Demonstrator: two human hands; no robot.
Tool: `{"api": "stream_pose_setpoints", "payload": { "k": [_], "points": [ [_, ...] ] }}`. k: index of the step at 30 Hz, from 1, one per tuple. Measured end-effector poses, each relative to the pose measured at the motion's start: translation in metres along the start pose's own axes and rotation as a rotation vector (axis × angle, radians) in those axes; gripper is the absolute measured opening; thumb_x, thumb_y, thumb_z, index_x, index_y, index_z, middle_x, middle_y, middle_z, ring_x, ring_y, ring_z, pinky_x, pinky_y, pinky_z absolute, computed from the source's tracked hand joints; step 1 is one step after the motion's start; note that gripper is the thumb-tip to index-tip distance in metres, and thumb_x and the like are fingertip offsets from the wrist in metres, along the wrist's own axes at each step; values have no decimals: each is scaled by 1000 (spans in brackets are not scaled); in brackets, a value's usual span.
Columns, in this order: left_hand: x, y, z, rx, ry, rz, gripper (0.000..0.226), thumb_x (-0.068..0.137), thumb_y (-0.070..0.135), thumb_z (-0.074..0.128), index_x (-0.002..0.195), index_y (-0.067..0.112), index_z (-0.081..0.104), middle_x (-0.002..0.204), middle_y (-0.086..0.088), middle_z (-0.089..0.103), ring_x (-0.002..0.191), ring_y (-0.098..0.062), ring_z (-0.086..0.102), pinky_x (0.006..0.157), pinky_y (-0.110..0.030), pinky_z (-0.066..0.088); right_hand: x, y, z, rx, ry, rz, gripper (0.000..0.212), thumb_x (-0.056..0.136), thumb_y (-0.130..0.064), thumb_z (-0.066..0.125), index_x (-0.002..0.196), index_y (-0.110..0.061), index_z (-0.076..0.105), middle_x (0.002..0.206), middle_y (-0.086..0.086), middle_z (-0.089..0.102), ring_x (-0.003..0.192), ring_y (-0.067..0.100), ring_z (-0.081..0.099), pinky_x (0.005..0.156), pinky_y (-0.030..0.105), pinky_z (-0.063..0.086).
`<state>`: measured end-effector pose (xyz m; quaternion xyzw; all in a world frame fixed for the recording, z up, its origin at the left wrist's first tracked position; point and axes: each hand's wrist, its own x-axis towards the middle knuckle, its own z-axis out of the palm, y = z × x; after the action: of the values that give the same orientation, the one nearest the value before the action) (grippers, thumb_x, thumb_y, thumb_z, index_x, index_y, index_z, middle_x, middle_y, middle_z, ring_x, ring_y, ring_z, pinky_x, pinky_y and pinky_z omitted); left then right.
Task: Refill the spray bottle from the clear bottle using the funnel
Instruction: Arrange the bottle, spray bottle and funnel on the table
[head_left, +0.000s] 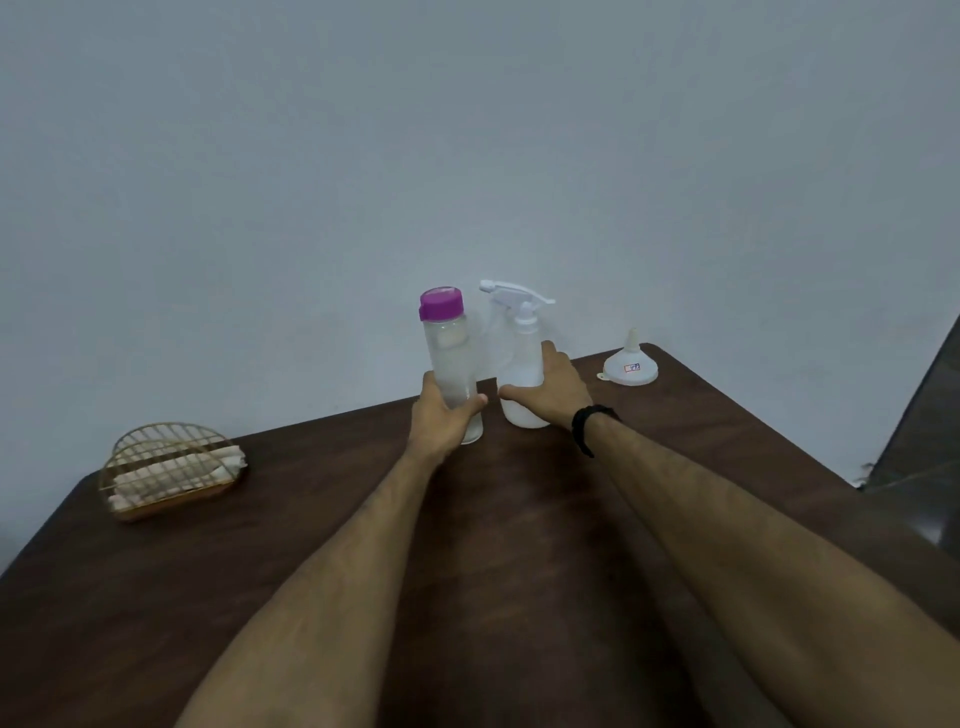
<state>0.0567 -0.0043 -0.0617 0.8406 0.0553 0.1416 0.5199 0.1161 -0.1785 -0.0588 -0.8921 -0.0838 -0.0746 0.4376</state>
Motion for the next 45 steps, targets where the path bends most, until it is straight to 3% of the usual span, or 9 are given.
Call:
{"api": "stream_pose_setpoints", "payload": {
  "k": [15, 22, 25, 27, 30, 32, 36, 38, 45],
  "points": [
    [-127, -37, -129, 26, 209, -88, 60, 84, 24, 79, 134, 13, 48, 122, -3, 62, 111, -20, 61, 91, -30, 47, -123, -66, 59, 75, -140, -86, 79, 60, -60, 75, 126, -29, 43, 118, 1, 52, 105, 21, 54, 86, 40, 50],
    [-153, -32, -139, 82, 199, -189, 75, 86, 31, 78, 145, 10, 36, 142, -11, 53, 130, -29, 53, 104, -38, 45, -146, -83, 70, 80, -195, -102, 85, 62, -63, 77, 130, -27, 42, 121, 3, 52, 109, 23, 55, 85, 38, 50],
    [-184, -23, -121, 180, 449, -242, 88, 82, 44, 78, 148, 9, 32, 148, -13, 40, 134, -30, 46, 105, -43, 45, -156, -81, 57, 212, -262, -64, 104, 69, -81, 63, 148, -24, 27, 146, 5, 39, 129, 23, 47, 106, 46, 44],
    [-208, -17, -102, 395, 606, -95, 67, 85, 51, 71, 132, 10, 46, 130, -11, 50, 117, -27, 54, 94, -40, 49, -163, -71, 42, 262, -201, -41, 97, 81, -83, 44, 153, -23, 20, 157, 7, 28, 141, 24, 37, 114, 49, 35],
    [-227, -10, -65, 622, 310, 418, 38, 89, 44, 65, 112, 15, 56, 107, -2, 57, 95, -18, 56, 81, -33, 50, -166, -38, 13, 130, -103, 21, 87, 89, -78, 34, 151, -18, 28, 157, 10, 32, 139, 26, 40, 113, 49, 36],
    [-226, -3, -37, 698, -1, 561, 45, 90, 48, 60, 122, 17, 55, 117, -1, 58, 103, -17, 55, 90, -35, 49, -164, -9, -10, -41, -109, 65, 80, 93, -70, 39, 150, -14, 31, 154, 11, 35, 138, 28, 42, 113, 47, 36],
    [-204, 12, 14, 778, -358, 320, 81, 97, 64, 38, 160, 16, 19, 168, -4, 11, 155, -19, 11, 125, -38, 10, -157, 42, -54, -349, -118, 75, 79, 94, -59, 52, 152, -8, 32, 156, 12, 36, 143, 28, 36, 118, 44, 29],
    [-185, 17, 33, 832, -446, 208, 85, 98, 69, 28, 161, 16, 9, 169, -3, 0, 156, -17, -2, 125, -39, 0, -149, 61, -71, -457, -108, 62, 80, 93, -61, 51, 149, -7, 35, 155, 11, 39, 143, 26, 36, 118, 42, 26],
    [-116, 25, 73, 918, -441, 111, 91, 93, 76, 20, 161, 18, 4, 169, -3, -3, 156, -20, -3, 125, -47, -1, -89, 102, -94, -493, -44, 97, 88, 89, -68, 50, 148, -5, 34, 156, 13, 36, 145, 27, 32, 118, 42, 24]
  ]
}}
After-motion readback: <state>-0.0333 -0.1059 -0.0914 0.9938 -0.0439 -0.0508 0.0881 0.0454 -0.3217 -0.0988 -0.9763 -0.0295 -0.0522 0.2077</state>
